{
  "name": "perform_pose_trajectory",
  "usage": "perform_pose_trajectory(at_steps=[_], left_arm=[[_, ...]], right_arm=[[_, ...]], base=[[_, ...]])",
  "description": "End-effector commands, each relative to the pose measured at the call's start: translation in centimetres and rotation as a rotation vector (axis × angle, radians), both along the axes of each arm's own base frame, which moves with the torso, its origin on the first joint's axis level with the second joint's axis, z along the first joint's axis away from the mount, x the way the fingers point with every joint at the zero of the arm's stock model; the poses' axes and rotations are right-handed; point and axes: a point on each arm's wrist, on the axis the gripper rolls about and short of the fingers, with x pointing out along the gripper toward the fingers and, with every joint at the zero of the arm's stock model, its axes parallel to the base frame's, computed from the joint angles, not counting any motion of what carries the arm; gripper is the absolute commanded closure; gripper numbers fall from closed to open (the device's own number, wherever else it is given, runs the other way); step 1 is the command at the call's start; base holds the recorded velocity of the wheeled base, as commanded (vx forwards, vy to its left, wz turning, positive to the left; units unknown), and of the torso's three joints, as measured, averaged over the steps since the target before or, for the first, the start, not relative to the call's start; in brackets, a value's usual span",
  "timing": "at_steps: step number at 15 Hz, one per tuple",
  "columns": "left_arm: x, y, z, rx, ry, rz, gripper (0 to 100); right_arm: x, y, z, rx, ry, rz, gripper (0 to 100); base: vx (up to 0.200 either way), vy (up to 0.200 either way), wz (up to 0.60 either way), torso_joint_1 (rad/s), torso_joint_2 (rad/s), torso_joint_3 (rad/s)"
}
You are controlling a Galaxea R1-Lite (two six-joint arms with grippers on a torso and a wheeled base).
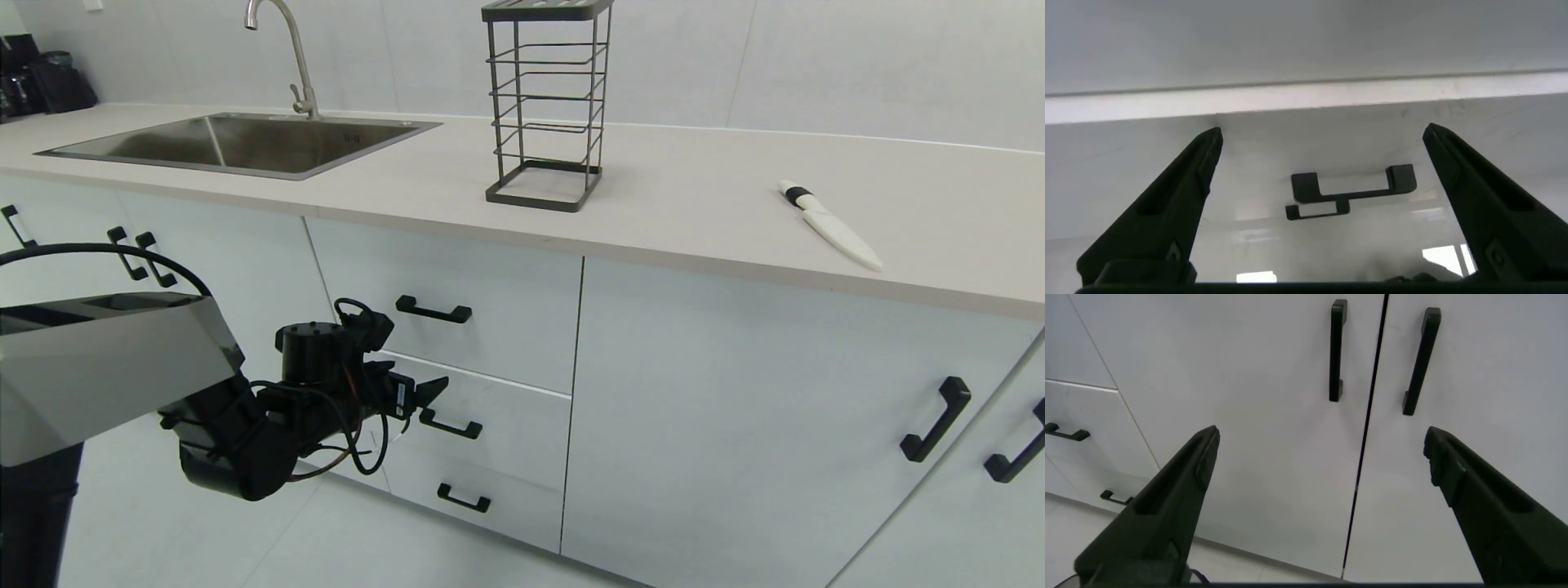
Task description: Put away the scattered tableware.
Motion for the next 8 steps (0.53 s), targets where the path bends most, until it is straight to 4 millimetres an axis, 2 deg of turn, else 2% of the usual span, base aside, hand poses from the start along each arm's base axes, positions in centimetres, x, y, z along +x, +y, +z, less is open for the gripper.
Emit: perform_pose_trajectory(at_steps=[1,3,5,8], left_arm=[[0.1,-0.2,-0.2,0.000,0.003,-0.004,0],[0.2,-0.2,-0.3,0.000,0.002,-0.002,0],[-0.5,-0.3,-0.2,0.007,0.013,-0.002,0],[-2.9,0.3,1.2,0.004,0.027,0.003,0]], right_arm=[[0.0,0.0,0.0,0.000,0.001,0.000,0],[0.0,0.0,0.0,0.000,0.001,0.000,0],[0.0,0.0,0.0,0.000,0.001,0.000,0],[0.0,0.0,0.0,0.000,0.001,0.000,0]], base=[[0.000,0.000,0.00,0.000,0.00,0.000],[0.000,0.000,0.00,0.000,0.00,0.000],[0.000,0.000,0.00,0.000,0.00,0.000],[0.000,0.000,0.00,0.000,0.00,0.000]])
